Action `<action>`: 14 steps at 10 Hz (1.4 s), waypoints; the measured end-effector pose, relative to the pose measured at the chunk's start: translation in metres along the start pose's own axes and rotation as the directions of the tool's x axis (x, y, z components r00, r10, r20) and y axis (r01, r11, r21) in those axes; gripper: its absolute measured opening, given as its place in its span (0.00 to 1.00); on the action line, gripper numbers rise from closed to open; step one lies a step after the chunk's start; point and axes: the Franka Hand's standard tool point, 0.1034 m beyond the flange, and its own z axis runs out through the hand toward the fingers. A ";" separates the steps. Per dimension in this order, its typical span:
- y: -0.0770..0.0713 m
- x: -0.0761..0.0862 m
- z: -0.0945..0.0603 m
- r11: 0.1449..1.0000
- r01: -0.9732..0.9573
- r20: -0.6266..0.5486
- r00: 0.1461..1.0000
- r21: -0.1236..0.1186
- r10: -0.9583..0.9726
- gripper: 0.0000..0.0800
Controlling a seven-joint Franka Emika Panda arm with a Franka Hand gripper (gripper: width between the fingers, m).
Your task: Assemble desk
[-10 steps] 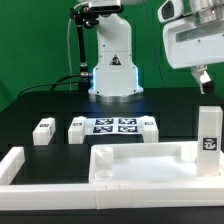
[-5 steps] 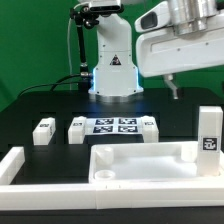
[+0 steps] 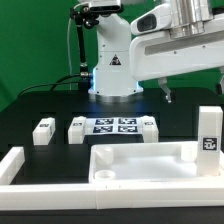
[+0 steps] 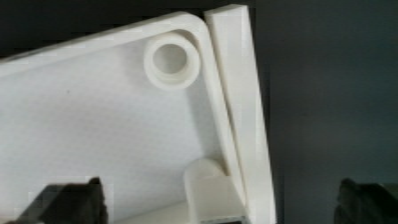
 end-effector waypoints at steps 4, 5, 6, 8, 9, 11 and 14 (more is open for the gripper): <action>0.042 -0.036 0.026 0.977 0.204 0.095 0.976 -0.069 -0.197 0.81; 0.055 -0.043 0.038 0.970 0.230 0.104 0.970 -0.079 -0.222 0.81; 0.052 -0.042 0.037 0.972 0.222 0.114 0.970 -0.076 -0.213 0.81; 0.052 -0.043 0.037 0.973 0.220 0.136 0.968 -0.071 -0.209 0.81; 0.052 -0.051 0.038 0.976 0.211 0.222 0.956 -0.053 -0.194 0.81; 0.070 -0.053 0.040 0.989 0.144 0.433 0.895 -0.045 -0.110 0.81; 0.082 -0.065 0.042 0.992 0.106 0.602 0.797 -0.065 -0.046 0.81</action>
Offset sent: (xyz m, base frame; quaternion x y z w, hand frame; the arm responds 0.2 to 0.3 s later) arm -0.0315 -0.0328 -0.0354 -0.0716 -0.0355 -0.1179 0.9898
